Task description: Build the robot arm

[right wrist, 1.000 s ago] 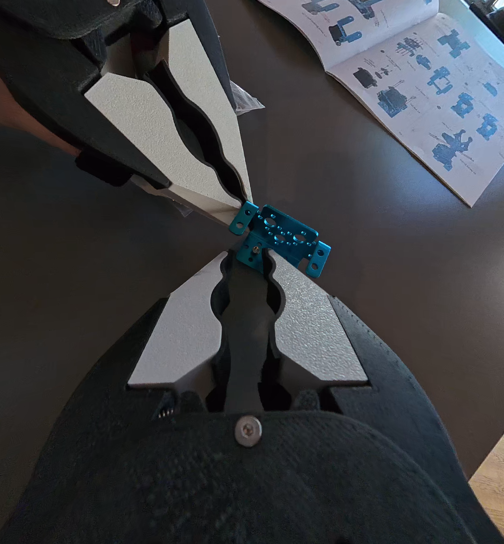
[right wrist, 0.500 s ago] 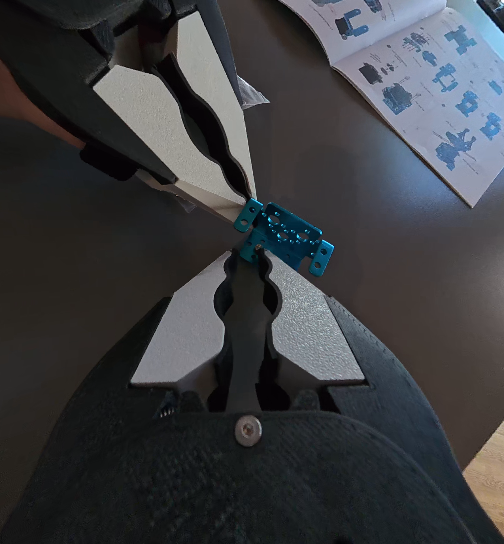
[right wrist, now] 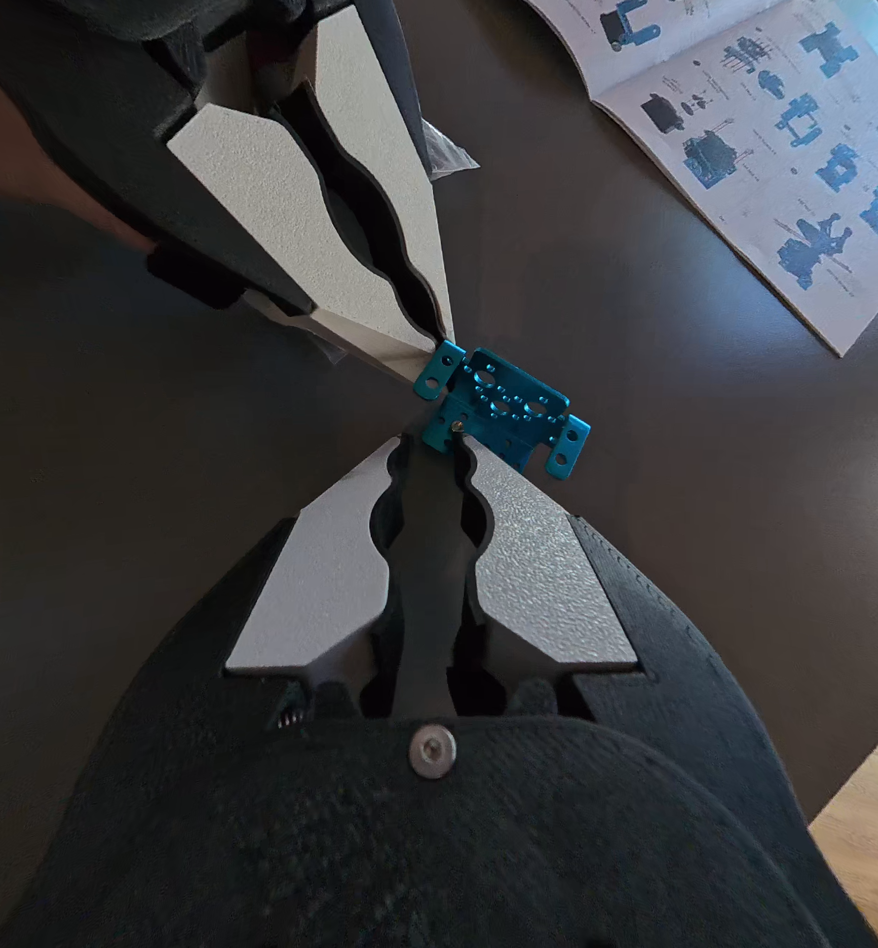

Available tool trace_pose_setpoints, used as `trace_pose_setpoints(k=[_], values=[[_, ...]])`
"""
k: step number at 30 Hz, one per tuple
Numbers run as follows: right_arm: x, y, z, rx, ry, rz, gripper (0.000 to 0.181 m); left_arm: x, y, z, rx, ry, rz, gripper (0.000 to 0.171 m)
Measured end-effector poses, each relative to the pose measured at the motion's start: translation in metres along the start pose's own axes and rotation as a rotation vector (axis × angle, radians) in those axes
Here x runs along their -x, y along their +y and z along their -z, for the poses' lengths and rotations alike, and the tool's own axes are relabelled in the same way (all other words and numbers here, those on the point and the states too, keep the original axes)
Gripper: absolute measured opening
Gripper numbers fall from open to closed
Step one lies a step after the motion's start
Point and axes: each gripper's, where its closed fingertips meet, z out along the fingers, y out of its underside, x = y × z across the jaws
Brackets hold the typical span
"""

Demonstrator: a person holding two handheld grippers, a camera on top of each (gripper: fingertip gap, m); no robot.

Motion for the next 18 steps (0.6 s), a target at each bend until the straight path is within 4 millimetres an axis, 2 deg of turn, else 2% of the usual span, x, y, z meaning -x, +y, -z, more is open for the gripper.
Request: trace_pose_setpoints(k=[4,7,10,14,18], values=[[-0.0049,-0.0013,-0.0026,-0.005,0.02,0.007,0.027,0.0,0.0,-0.0002,0.0,0.0,-0.002,0.001],[-0.001,0.0003,-0.0061,0.008,0.001,0.014,0.027,0.0,0.0001,-0.0001,0.0,0.0,-0.002,0.001],[-0.0005,0.0014,-0.0013,0.017,0.02,0.03,0.016,0.0,0.0002,0.0,0.001,0.0,0.0,0.001],[-0.0007,-0.0003,0.002,-0.002,0.016,0.012,0.018,0.0002,0.0003,0.0,0.001,-0.001,-0.002,0.001],[-0.0038,-0.0001,-0.0033,0.007,0.022,0.028,0.026,0.0003,0.0004,0.0001,0.001,-0.003,-0.005,0.001]])
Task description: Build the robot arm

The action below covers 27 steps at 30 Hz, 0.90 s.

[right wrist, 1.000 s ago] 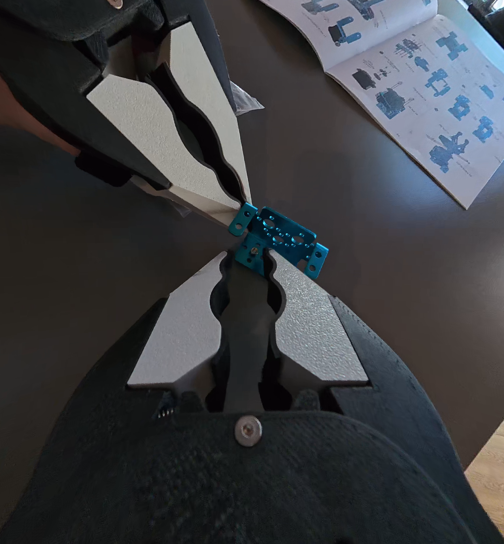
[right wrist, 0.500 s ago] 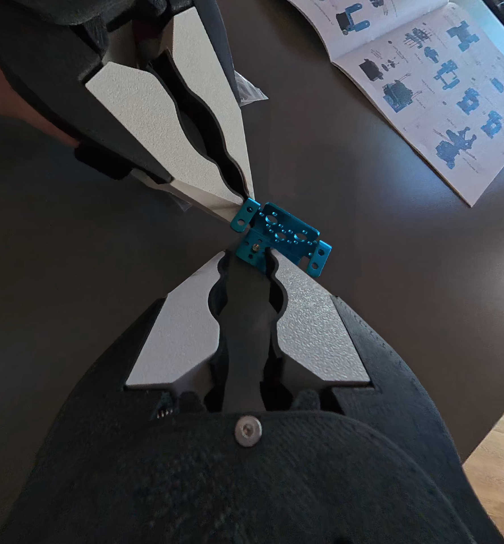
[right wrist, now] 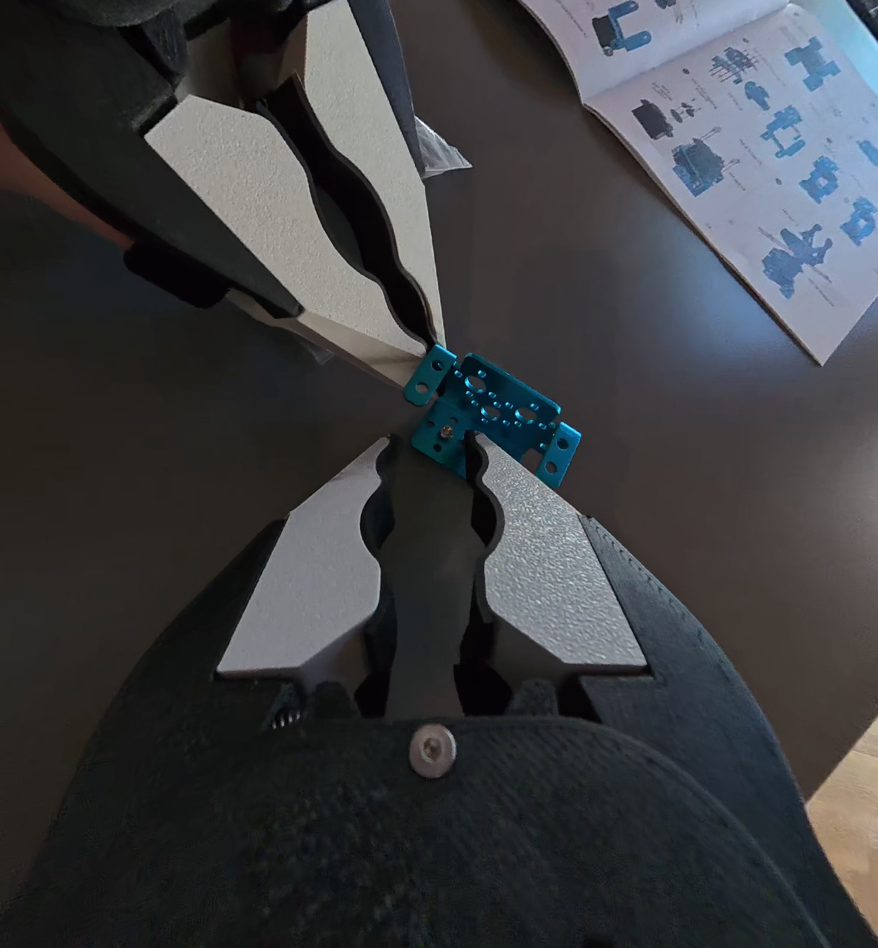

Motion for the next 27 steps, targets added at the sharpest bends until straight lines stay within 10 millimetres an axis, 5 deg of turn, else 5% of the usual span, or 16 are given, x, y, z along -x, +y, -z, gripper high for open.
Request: trace_pose_setpoints(k=[7,15,17,27], values=[[0.007,-0.003,0.006,-0.006,-0.017,0.01,0.016,0.001,0.0,0.0,0.002,-0.004,-0.002,0.001],[0.006,0.0,-0.002,0.021,-0.033,-0.005,0.027,0.001,0.0,0.0,0.002,-0.003,-0.003,0.001],[0.008,0.0,0.004,0.016,-0.04,-0.003,0.014,0.001,0.001,0.0,0.002,-0.002,0.0,0.001],[0.002,0.001,-0.003,0.03,-0.024,-0.027,0.027,0.002,0.001,0.0,0.004,-0.007,-0.007,0.001]])
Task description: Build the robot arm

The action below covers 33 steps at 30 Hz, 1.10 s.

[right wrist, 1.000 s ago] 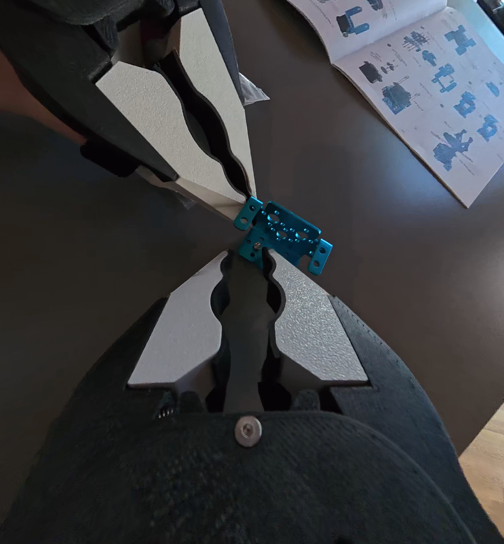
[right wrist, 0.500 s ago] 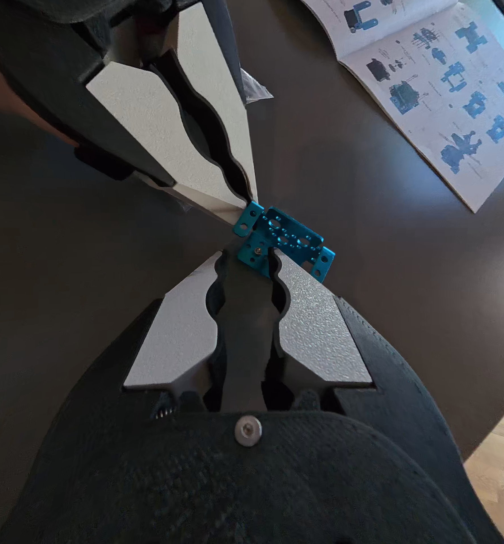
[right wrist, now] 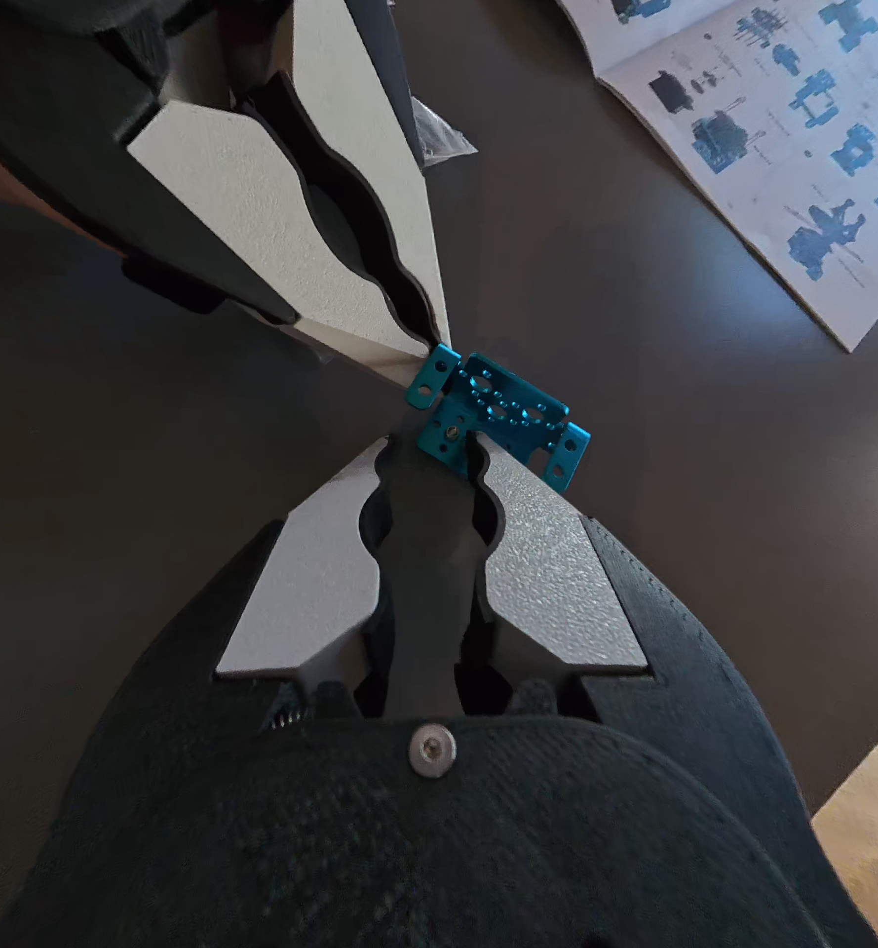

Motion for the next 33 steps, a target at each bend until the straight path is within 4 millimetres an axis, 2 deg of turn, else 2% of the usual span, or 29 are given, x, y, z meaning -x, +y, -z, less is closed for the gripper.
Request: trace_pose_setpoints(k=[3,8,15,26,29,33], values=[[0.006,-0.002,0.007,-0.012,-0.016,-0.004,0.015,0.0,0.0,0.0,0.001,-0.001,-0.001,0.001],[-0.005,-0.003,0.001,-0.017,0.018,0.006,0.026,0.002,0.0,0.0,0.0,-0.006,-0.004,0.001],[-0.002,-0.001,-0.002,0.007,0.028,0.039,0.017,0.002,0.0,0.0,0.001,-0.008,-0.007,0.001],[-0.002,-0.001,0.001,-0.009,0.055,-0.029,0.014,0.001,0.0,0.0,0.002,0.004,-0.002,0.001],[0.002,-0.003,0.003,-0.03,0.04,-0.045,0.007,0.001,0.0,0.0,0.001,0.003,-0.005,0.001],[-0.002,-0.003,0.001,-0.041,0.035,-0.01,0.027,0.001,0.0,0.0,0.001,0.006,-0.005,0.001]])
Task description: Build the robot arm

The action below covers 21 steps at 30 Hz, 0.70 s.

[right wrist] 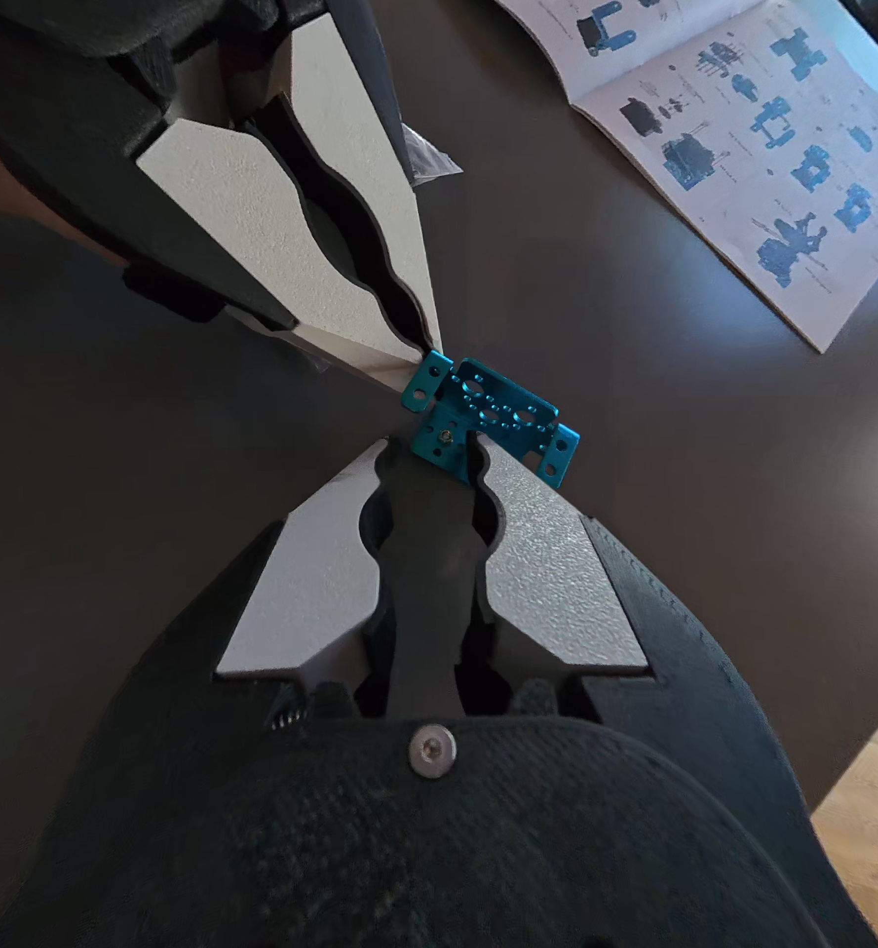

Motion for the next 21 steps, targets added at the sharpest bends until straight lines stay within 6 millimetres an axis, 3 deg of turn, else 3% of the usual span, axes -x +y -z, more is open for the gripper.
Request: trace_pose_setpoints(k=[3,21], values=[[0.0008,0.0014,-0.0032,0.009,-0.016,0.03,0.018,-0.001,-0.0001,-0.0001,0.0,0.003,-0.003,0.001],[0.0009,0.0034,0.0002,-0.006,0.142,-0.11,0.016,-0.0043,-0.0014,-0.0005,0.001,-0.002,-0.011,0.001]])
